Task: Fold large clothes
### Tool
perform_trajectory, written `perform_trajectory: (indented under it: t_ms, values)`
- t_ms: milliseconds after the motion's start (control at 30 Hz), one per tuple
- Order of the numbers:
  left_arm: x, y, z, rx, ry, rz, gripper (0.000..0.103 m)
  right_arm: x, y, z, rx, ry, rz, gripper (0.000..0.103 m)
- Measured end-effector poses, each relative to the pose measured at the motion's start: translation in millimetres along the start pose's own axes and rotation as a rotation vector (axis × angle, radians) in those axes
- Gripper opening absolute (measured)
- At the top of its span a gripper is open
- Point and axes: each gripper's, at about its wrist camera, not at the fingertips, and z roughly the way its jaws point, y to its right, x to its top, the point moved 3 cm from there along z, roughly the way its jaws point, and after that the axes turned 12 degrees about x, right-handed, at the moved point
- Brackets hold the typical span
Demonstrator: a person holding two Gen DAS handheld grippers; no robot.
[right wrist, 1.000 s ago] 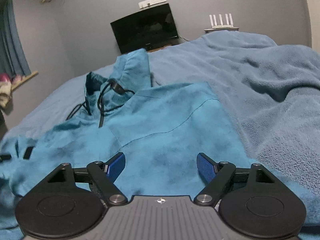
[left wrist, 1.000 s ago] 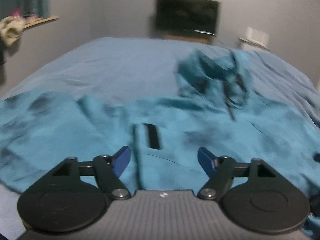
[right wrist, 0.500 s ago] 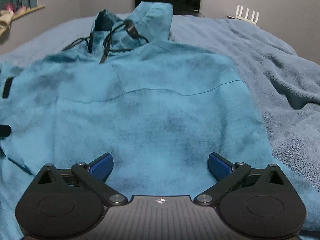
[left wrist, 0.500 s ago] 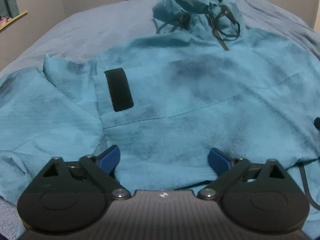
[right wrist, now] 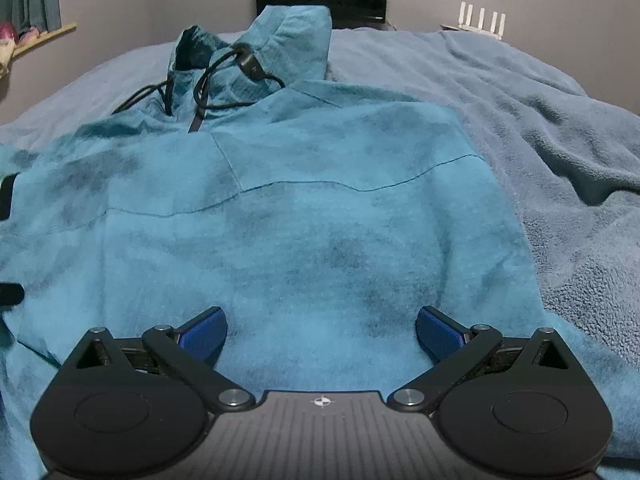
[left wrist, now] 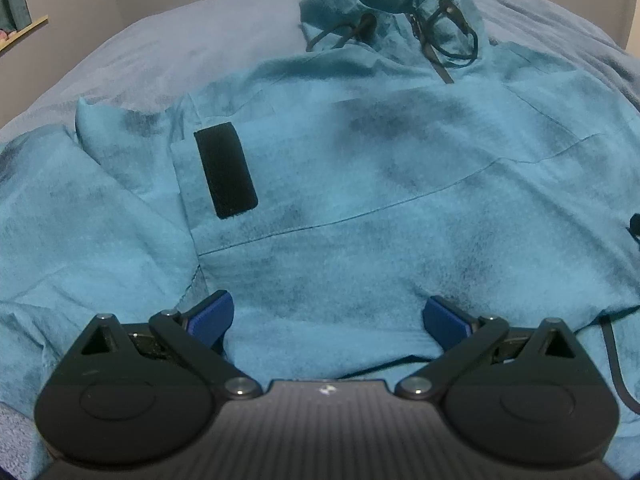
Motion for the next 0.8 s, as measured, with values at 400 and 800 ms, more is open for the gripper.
perform_trajectory:
  t_ms: [400,800]
  values:
    - [9,-43,-58,-0.01,0.194,-0.166,0.103,6,-4,-22,0.086,0.149,0.003,0.103]
    - [-10,-286,-96,0.319,0.213,-0.584,0.103,9,-46,-45,0.203,0.241,-0.195,0.103]
